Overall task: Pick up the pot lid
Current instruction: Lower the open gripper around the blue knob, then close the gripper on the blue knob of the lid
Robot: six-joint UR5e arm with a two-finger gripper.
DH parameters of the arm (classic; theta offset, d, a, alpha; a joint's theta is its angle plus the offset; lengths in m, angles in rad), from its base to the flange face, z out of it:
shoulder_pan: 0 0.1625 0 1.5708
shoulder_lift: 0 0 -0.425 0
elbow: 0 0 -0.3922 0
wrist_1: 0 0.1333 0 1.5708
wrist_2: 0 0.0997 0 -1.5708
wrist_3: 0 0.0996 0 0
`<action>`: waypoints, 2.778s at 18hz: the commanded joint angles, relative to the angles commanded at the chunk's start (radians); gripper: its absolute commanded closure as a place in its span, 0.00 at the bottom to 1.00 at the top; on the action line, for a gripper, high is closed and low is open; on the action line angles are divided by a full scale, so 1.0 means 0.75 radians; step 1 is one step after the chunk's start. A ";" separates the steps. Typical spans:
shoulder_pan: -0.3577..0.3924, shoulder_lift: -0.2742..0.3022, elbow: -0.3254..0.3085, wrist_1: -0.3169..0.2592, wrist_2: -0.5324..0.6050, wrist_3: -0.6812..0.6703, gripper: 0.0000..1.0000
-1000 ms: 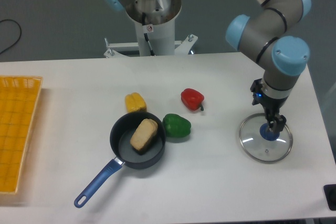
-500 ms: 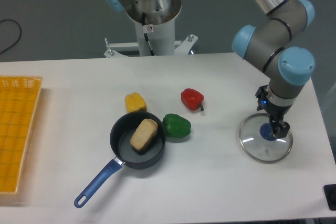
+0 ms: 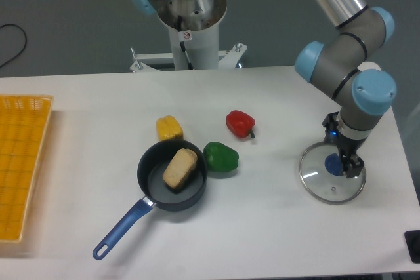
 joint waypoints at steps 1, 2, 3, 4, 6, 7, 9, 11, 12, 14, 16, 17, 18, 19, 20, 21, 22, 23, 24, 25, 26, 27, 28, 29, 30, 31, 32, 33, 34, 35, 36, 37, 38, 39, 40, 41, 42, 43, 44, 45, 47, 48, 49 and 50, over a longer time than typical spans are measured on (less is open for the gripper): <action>0.000 -0.002 0.006 0.000 0.000 0.000 0.00; 0.000 -0.004 0.010 0.000 0.000 0.000 0.00; 0.000 -0.006 0.010 0.000 0.000 0.002 0.00; 0.000 -0.004 0.012 0.000 0.000 0.002 0.00; 0.000 -0.006 0.018 0.000 -0.002 0.000 0.00; 0.000 -0.008 0.022 0.000 0.000 -0.002 0.00; 0.000 -0.018 0.029 0.000 0.000 -0.002 0.00; 0.000 -0.029 0.039 0.000 0.000 -0.002 0.00; 0.000 -0.031 0.045 0.000 0.000 -0.004 0.00; -0.002 -0.039 0.047 0.002 0.000 -0.006 0.00; -0.004 -0.039 0.047 0.008 0.000 -0.012 0.00; -0.006 -0.039 0.047 0.008 0.000 -0.016 0.00; -0.006 -0.041 0.047 0.010 0.000 -0.018 0.00; -0.008 -0.041 0.047 0.012 0.000 -0.020 0.00; -0.010 -0.041 0.045 0.016 0.000 -0.020 0.00; -0.012 -0.047 0.047 0.016 0.000 -0.020 0.00; -0.012 -0.047 0.047 0.018 0.000 -0.020 0.00; -0.012 -0.047 0.047 0.018 0.000 -0.020 0.00; -0.012 -0.049 0.047 0.025 0.000 -0.020 0.00; -0.012 -0.053 0.047 0.027 0.000 -0.020 0.00; -0.014 -0.053 0.047 0.027 0.000 -0.020 0.00; -0.014 -0.055 0.047 0.027 0.000 -0.020 0.00; -0.014 -0.055 0.047 0.029 0.000 -0.020 0.00; -0.014 -0.057 0.045 0.029 0.000 -0.020 0.00; -0.014 -0.059 0.043 0.037 0.000 -0.020 0.00; -0.014 -0.059 0.041 0.041 0.000 -0.020 0.00; -0.014 -0.061 0.039 0.045 0.000 -0.020 0.01; -0.014 -0.061 0.037 0.045 0.000 -0.020 0.04; -0.014 -0.061 0.033 0.045 0.000 -0.020 0.05; -0.014 -0.061 0.031 0.045 0.000 -0.020 0.07; -0.014 -0.061 0.029 0.045 0.000 -0.020 0.07; -0.016 -0.063 0.027 0.045 0.000 -0.020 0.12; -0.016 -0.063 0.027 0.045 0.000 -0.020 0.13; -0.016 -0.063 0.027 0.045 0.000 -0.020 0.14; -0.016 -0.063 0.027 0.045 0.000 -0.020 0.15; -0.016 -0.063 0.025 0.045 0.000 -0.020 0.15; -0.016 -0.063 0.027 0.047 0.000 -0.020 0.15; -0.016 -0.063 0.027 0.045 0.000 -0.020 0.15; -0.016 -0.063 0.025 0.045 0.000 -0.020 0.16; -0.016 -0.063 0.025 0.047 0.000 -0.020 0.17; -0.016 -0.063 0.027 0.047 0.000 -0.020 0.18; -0.018 -0.063 0.027 0.045 0.000 -0.020 0.19; -0.018 -0.063 0.027 0.047 0.000 -0.020 0.19; -0.018 -0.065 0.027 0.047 0.000 -0.020 0.21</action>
